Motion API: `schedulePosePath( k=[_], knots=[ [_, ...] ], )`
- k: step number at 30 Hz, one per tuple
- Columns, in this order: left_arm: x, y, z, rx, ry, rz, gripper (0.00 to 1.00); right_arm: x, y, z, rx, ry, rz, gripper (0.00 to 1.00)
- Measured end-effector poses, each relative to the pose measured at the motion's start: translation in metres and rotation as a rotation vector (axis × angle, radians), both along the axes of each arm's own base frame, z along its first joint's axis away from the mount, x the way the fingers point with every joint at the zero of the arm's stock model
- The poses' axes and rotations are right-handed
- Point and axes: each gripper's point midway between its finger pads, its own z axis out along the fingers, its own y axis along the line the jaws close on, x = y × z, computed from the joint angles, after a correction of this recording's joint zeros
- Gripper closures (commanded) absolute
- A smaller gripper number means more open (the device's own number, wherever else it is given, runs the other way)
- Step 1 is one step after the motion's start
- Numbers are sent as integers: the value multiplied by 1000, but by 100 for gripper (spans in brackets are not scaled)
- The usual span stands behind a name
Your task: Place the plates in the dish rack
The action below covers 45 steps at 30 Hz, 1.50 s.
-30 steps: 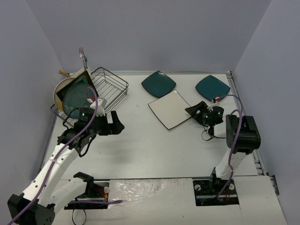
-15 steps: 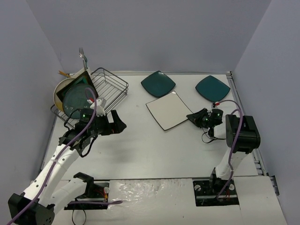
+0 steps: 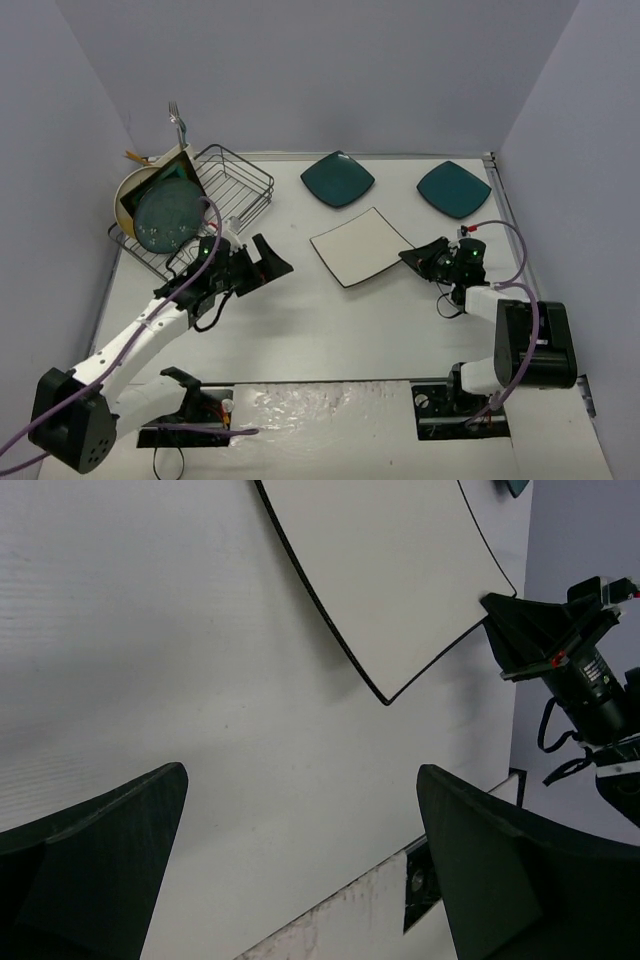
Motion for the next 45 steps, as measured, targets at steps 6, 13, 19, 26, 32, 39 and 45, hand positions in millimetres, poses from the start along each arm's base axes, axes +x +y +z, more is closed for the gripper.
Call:
schedulePosePath(
  k=[6, 13, 19, 26, 32, 39, 45],
  knots=[
    [1, -40, -30, -46, 148, -9, 3, -11, -3, 5, 40, 62, -64, 100],
    [18, -78, -54, -115, 270, 42, 3, -17, -4, 5, 72, 109, -95, 100],
    [41, -106, -71, -188, 348, 100, 3, -20, -3, 2, 87, 128, -102, 100],
    [71, -134, -83, -282, 410, 166, 19, -27, -1, -5, 111, 151, -111, 100],
    [87, -150, -96, -327, 456, 209, 39, -28, 0, -5, 129, 155, -116, 100],
    [91, -158, -104, -368, 483, 230, 53, -28, 0, -5, 146, 162, -124, 100],
    [95, -164, -106, -403, 488, 240, 67, -29, 0, -5, 149, 165, -124, 100]
  ],
)
